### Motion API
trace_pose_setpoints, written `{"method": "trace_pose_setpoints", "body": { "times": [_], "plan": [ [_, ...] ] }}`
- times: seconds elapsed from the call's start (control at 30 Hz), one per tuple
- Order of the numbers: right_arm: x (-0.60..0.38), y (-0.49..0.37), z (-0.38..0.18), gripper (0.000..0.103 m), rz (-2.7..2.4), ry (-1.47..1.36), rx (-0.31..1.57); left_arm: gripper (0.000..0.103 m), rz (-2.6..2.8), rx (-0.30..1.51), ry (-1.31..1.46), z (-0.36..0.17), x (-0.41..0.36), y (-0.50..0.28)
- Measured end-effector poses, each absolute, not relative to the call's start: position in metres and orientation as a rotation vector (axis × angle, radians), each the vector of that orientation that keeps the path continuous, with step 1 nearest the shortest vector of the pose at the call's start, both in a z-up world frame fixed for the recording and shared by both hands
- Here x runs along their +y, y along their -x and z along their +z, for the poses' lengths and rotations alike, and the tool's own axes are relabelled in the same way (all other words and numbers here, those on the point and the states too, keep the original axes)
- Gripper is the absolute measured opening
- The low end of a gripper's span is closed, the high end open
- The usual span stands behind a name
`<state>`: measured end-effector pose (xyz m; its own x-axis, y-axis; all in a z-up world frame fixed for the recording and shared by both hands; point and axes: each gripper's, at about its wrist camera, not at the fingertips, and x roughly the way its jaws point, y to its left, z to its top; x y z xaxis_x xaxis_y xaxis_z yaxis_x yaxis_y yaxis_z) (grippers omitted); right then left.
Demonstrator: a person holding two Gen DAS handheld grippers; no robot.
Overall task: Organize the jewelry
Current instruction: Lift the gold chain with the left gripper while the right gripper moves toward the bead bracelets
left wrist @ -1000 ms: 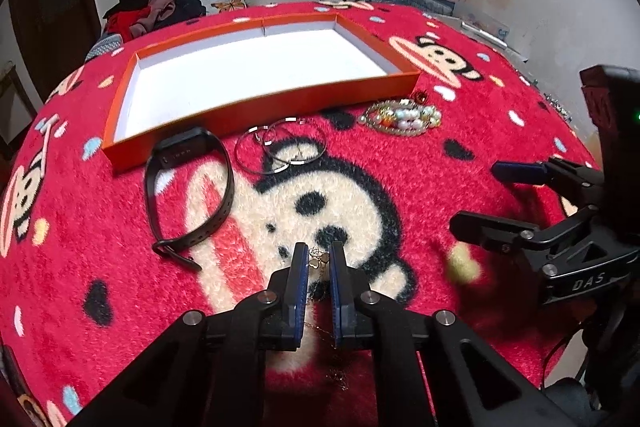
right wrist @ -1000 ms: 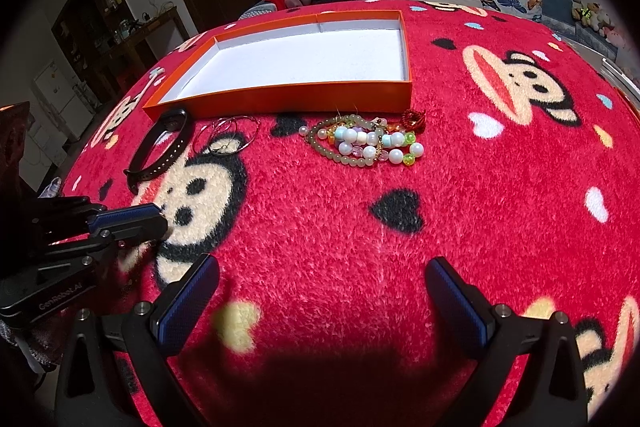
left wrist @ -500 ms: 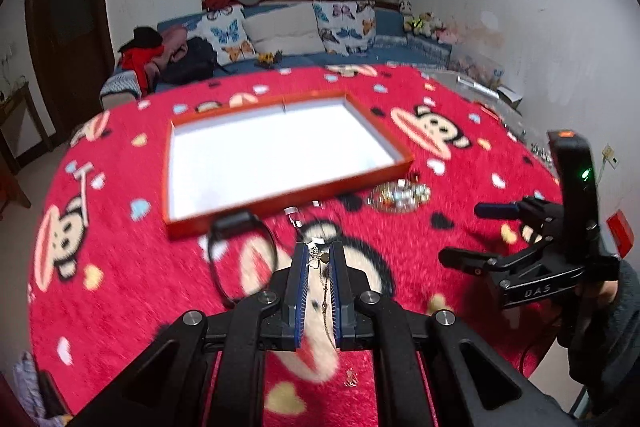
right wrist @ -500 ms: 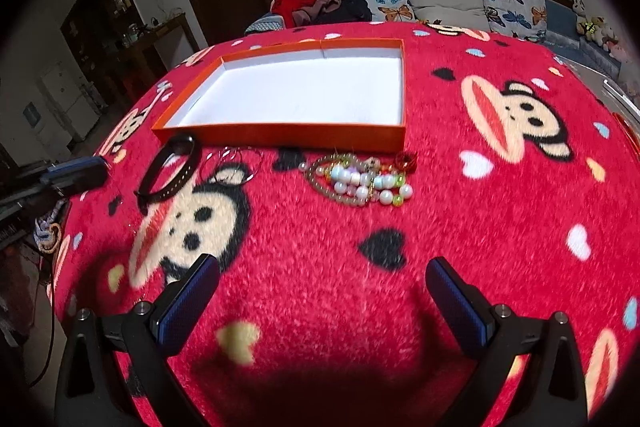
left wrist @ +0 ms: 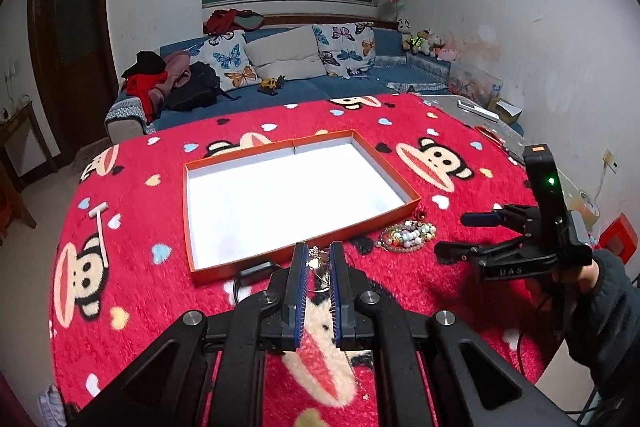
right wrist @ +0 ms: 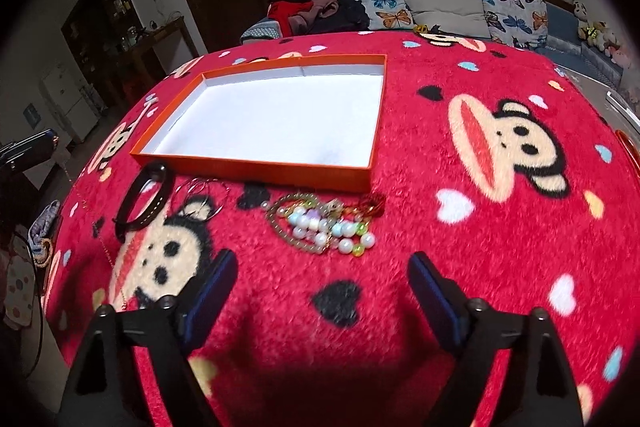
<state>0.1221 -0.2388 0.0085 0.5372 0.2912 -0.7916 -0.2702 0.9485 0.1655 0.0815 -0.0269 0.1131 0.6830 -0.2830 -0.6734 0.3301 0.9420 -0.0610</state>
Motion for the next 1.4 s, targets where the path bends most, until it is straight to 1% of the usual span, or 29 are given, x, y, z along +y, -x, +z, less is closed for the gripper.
{"method": "trace_pose_setpoints", "body": {
  "times": [0.03,0.1,0.13,0.2,0.23,0.3,0.43,0.5,0.63,0.7,1.03,1.4],
  "plan": [
    [-0.239,-0.124,0.008,0.086,0.339,-0.025,0.950,0.010,-0.344,0.744,-0.066,0.113,-0.027,-0.082],
    [-0.237,-0.128,0.007,0.074,0.349,-0.020,0.956,0.010,-0.344,0.747,-0.067,0.111,-0.027,-0.083],
    [-0.236,-0.129,0.007,0.072,0.354,-0.018,0.958,0.010,-0.344,0.747,-0.067,0.111,-0.027,-0.083],
    [-0.232,-0.130,0.007,0.064,0.368,-0.011,0.961,0.010,-0.344,0.753,-0.066,0.109,-0.026,-0.086],
    [-0.231,-0.130,0.007,0.063,0.375,-0.010,0.959,0.010,-0.343,0.757,-0.066,0.108,-0.026,-0.087],
    [-0.228,-0.131,0.006,0.055,0.389,-0.004,0.962,0.010,-0.345,0.764,-0.068,0.105,-0.027,-0.088],
    [-0.224,-0.133,0.001,0.051,0.396,0.001,0.976,0.010,-0.345,0.777,-0.063,0.098,-0.025,-0.092],
    [-0.224,-0.133,-0.002,0.046,0.396,0.000,0.983,0.010,-0.344,0.783,-0.062,0.095,-0.024,-0.094],
    [-0.225,-0.134,-0.005,0.044,0.394,-0.010,0.990,0.010,-0.345,0.796,-0.057,0.090,-0.023,-0.096],
    [-0.225,-0.135,-0.005,0.041,0.389,-0.021,0.988,0.010,-0.344,0.802,-0.056,0.087,-0.023,-0.098],
    [-0.217,-0.132,-0.004,0.040,0.443,-0.029,0.979,0.010,-0.343,0.815,-0.053,0.080,-0.023,-0.099],
    [-0.232,-0.129,-0.003,0.040,0.401,-0.070,0.967,0.010,-0.344,0.825,-0.044,0.075,-0.022,-0.102]
  ]
}}
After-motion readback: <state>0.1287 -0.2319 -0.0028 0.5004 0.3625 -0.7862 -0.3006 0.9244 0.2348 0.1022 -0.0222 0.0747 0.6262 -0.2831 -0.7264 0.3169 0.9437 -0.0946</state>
